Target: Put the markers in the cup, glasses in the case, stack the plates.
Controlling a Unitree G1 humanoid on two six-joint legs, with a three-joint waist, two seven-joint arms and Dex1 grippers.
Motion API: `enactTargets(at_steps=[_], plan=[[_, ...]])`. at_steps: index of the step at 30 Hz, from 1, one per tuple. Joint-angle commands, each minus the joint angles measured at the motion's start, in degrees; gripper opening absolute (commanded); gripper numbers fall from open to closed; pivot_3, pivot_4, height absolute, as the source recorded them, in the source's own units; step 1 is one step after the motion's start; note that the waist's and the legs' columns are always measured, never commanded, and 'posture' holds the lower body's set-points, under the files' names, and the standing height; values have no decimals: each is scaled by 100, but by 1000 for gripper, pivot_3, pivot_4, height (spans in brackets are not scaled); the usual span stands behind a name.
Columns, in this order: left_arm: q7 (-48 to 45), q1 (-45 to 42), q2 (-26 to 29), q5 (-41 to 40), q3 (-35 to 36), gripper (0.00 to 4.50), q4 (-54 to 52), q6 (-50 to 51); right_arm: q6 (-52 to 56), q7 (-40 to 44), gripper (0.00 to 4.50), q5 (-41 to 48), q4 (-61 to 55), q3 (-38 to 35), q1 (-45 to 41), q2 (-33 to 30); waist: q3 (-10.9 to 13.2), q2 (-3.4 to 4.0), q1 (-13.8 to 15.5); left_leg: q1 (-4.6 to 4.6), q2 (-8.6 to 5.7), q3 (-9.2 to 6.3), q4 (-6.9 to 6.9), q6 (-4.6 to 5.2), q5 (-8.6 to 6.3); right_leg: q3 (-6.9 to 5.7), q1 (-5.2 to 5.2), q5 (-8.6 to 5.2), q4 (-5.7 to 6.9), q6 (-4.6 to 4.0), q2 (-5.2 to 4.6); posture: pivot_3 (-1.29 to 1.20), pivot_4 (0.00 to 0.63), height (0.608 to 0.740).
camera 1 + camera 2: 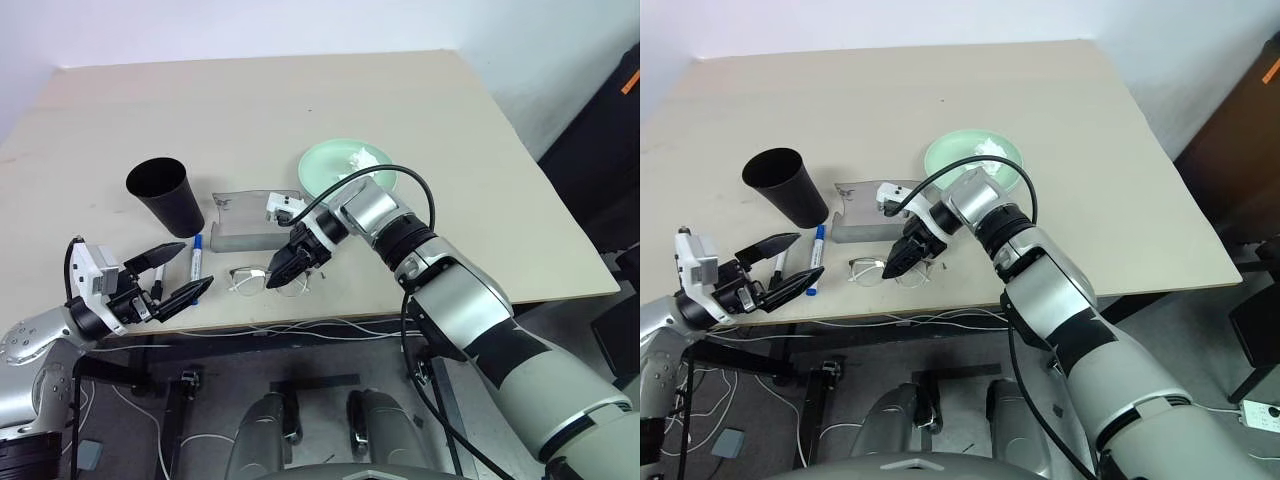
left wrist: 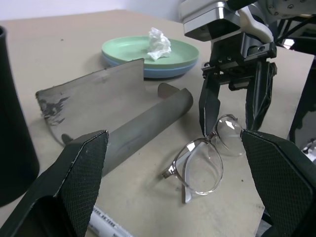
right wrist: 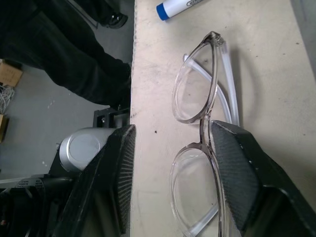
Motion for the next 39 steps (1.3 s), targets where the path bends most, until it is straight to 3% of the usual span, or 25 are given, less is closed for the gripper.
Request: enactTargets(at_steps=[1,6,7,9,15,24,32,39], plan=[[5,30,-11,1,46,4500,-141,-145,-115,-70,2606,-77,22,-83,-170,123,0,0,3,0,1,0,0,0,0,0,0,0,1,0,0,0,150,740],[22,110,-27,11,80,4500,-171,-200,-269,-250,2606,-253,199,-102,-198,197,-2,-4,4,0,0,0,0,0,0,0,1,2,1,-5,-2,0,150,740],[36,123,-34,6,93,4500,-187,-199,-281,-260,2423,-261,230,-127,-220,214,-3,-4,4,0,0,0,0,1,-1,0,1,2,1,-7,-2,0,150,740],[50,140,-38,5,104,4500,-195,-205,-315,-279,2019,-269,279,-166,-252,238,-3,-4,4,0,0,0,0,1,-1,0,0,3,2,-8,-2,0,150,740],[55,176,-42,33,85,4500,-142,-251,-414,-335,38,-300,318,-290,-322,249,-3,-5,5,0,0,0,-1,1,-1,-1,-2,4,6,-9,-1,0,150,740],[60,209,-82,21,72,4500,-123,-274,-455,-10,38,96,113,-945,-863,-192,-3,-5,10,1,0,0,-2,1,-1,-2,-2,8,6,-17,-2,0,150,740],[89,270,-90,-2,171,4500,-120,-309,-1973,-1457,38,-2,1047,-1631,-1344,-243,-3,-6,0,4,2,-1,-4,0,0,-1,-2,8,5,-17,0,0,150,740],[212,533,-112,-56,338,4500,-339,-333,-2976,-2091,38,-394,1391,-1503,-1307,148,-3,-6,-43,3,3,0,-3,-15,10,1,-1,9,5,-17,1,0,150,740]])
